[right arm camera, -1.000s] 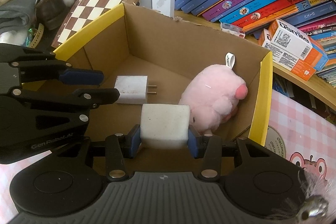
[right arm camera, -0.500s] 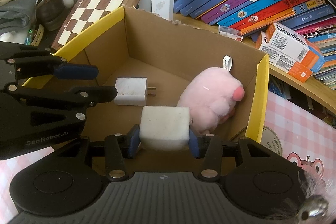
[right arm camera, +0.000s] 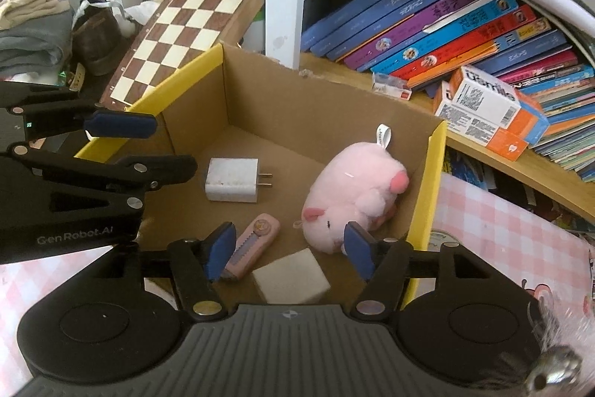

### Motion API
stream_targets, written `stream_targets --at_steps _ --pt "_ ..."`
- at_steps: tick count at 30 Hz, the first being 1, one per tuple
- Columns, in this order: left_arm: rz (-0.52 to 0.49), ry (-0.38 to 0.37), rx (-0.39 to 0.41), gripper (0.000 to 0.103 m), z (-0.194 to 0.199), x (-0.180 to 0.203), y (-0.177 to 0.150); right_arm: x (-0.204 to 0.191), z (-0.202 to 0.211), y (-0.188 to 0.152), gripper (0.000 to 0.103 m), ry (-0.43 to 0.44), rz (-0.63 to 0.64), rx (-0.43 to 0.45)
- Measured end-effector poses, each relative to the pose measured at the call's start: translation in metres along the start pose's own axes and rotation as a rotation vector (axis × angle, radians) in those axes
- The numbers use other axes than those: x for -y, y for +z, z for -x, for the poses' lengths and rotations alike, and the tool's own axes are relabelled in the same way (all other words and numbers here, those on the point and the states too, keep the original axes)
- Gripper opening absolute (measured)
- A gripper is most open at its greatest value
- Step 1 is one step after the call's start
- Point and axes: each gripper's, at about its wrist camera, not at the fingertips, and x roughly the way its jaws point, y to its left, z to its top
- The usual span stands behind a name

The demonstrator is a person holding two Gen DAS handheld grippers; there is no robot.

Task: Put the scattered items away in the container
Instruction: 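Open both grippers to release the highlighter and cube into the box, then pull both open tools back from the box toward the tape roll and toy car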

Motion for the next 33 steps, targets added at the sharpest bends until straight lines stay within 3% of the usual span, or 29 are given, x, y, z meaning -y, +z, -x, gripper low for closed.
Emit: stream_targets --at_steps 16,25,33 --pt "-0.013 0.018 0.084 0.061 0.067 0.017 -0.008 0.003 0.079 -0.020 0.070 -0.038 -0.077 0.142" --pt "-0.028 -0.010 0.070 0.066 0.090 0.039 -0.027 0.002 0.109 -0.050 0.072 -0.051 -0.120 0.157" --pt "0.032 -0.030 0.038 0.078 0.098 0.054 -0.041 0.011 0.123 -0.081 0.080 -0.075 -0.195 0.136"
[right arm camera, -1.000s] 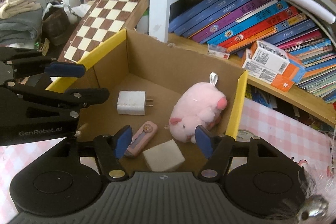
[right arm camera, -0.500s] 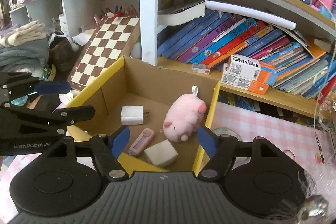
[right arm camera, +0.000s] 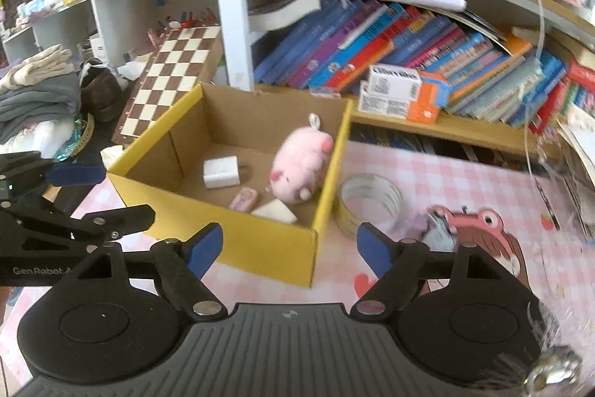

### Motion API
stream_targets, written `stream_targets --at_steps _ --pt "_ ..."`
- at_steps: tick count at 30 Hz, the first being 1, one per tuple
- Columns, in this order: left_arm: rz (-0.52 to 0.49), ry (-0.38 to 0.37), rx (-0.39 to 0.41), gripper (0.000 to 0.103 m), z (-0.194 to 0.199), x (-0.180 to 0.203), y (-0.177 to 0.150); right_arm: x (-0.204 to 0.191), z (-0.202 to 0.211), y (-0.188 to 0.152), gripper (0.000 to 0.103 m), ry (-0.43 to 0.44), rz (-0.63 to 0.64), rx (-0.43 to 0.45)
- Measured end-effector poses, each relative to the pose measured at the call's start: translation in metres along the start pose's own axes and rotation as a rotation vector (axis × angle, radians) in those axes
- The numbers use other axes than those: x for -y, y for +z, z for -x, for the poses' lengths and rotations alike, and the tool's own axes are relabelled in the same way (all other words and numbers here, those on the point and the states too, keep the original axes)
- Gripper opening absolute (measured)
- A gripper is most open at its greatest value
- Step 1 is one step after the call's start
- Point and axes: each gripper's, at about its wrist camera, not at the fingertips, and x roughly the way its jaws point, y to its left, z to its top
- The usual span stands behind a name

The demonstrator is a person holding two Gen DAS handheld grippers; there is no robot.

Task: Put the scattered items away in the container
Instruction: 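Pull both open tools back from the box toward the tape roll and toy car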

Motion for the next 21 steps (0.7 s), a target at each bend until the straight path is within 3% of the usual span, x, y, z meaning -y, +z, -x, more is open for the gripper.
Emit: stream_targets --at_steps 8,21 --pt "-0.001 0.019 -0.020 0.086 0.003 0.015 -0.005 0.022 0.011 -0.026 0.090 -0.047 -0.087 -0.027" --pt "-0.031 0.004 -0.063 0.088 0.001 0.059 -0.012 0.050 0.028 -0.057 0.091 -0.110 -0.131 -0.024"
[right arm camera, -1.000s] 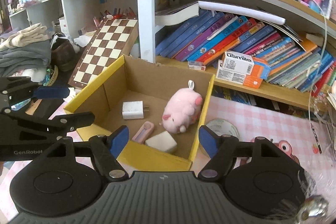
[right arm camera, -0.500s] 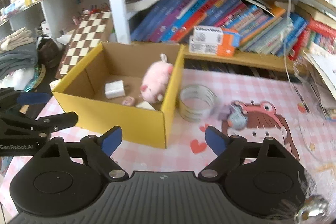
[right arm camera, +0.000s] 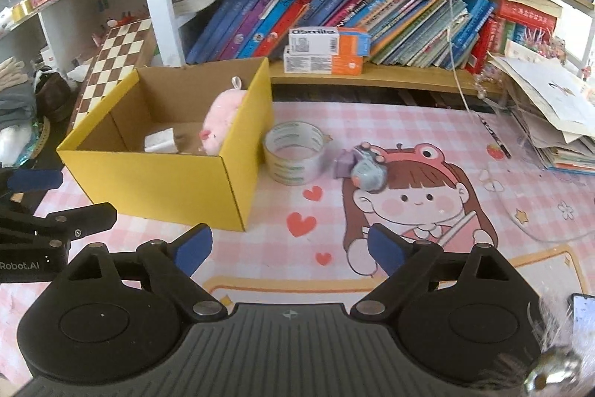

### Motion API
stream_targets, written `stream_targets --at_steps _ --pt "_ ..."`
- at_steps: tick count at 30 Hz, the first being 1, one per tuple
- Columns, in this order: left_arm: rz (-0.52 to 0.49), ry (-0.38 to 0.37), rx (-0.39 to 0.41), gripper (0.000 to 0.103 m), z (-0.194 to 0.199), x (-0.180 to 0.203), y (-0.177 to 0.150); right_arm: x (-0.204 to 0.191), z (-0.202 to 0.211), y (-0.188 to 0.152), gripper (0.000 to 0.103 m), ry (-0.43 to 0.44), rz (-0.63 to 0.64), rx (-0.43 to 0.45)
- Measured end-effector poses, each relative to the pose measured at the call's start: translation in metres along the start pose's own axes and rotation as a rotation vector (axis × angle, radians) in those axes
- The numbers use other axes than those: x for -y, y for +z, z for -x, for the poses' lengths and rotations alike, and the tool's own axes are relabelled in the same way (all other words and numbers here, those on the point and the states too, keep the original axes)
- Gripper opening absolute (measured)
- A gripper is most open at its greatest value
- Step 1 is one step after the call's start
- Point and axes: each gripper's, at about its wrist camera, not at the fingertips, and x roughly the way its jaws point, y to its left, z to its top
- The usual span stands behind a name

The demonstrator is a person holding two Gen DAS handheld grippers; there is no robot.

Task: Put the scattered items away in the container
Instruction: 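Pull both open tools back from the box toward the tape roll and toy car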

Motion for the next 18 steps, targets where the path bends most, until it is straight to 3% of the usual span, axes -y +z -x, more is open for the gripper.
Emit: stream_targets --at_steps 18 --pt "-0.045 -0.001 -0.027 0.088 -0.009 0.055 0.004 0.049 0.005 -0.012 0.092 0.010 -0.027 0.004"
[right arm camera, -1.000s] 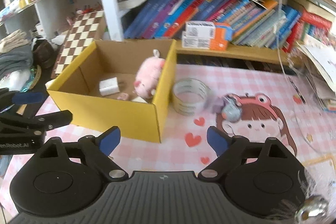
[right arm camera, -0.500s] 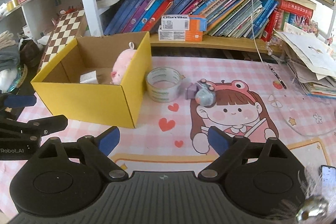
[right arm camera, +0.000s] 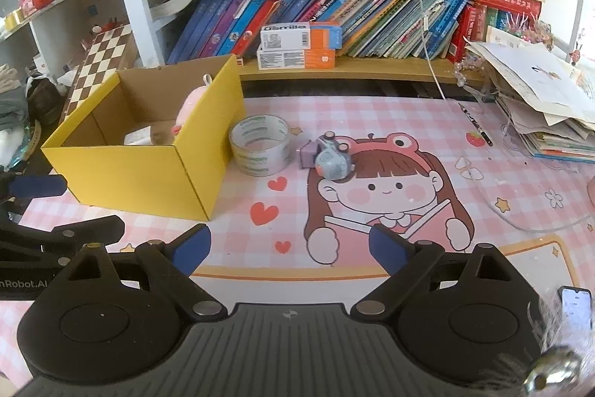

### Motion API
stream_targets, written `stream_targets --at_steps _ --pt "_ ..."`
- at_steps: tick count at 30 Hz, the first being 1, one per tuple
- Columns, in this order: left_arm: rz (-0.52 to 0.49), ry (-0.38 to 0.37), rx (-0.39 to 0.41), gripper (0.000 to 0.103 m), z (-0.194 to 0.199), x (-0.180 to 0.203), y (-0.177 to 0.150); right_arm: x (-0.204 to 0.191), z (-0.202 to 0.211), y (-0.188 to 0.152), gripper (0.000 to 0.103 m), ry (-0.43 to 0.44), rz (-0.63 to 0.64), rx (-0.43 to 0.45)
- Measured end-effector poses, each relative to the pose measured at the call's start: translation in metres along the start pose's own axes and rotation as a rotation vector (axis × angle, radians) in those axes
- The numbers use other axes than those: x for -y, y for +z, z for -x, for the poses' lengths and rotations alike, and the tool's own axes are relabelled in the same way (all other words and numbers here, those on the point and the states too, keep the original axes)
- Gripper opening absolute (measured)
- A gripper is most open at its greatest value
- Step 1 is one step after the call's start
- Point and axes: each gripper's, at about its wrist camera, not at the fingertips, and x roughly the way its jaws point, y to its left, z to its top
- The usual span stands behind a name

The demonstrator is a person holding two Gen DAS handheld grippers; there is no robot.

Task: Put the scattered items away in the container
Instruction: 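Pull both open tools back from the box toward the tape roll and toy car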

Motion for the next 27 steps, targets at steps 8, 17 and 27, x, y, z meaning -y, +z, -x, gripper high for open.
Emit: stream_targets --at_steps 8,17,27 --pt "-0.023 -0.001 0.001 0.088 -0.005 0.023 0.006 0.021 0.002 0.000 0.092 0.007 0.004 0.016" --pt "-0.091 -0.010 -0.010 0.088 -0.015 0.048 0.018 0.044 0.000 0.002 0.092 0.006 -0.032 0.025" --pt "-0.204 -0.006 0.010 0.088 -0.024 0.066 0.029 0.059 -0.009 0.005 0.090 0.008 -0.063 0.017"
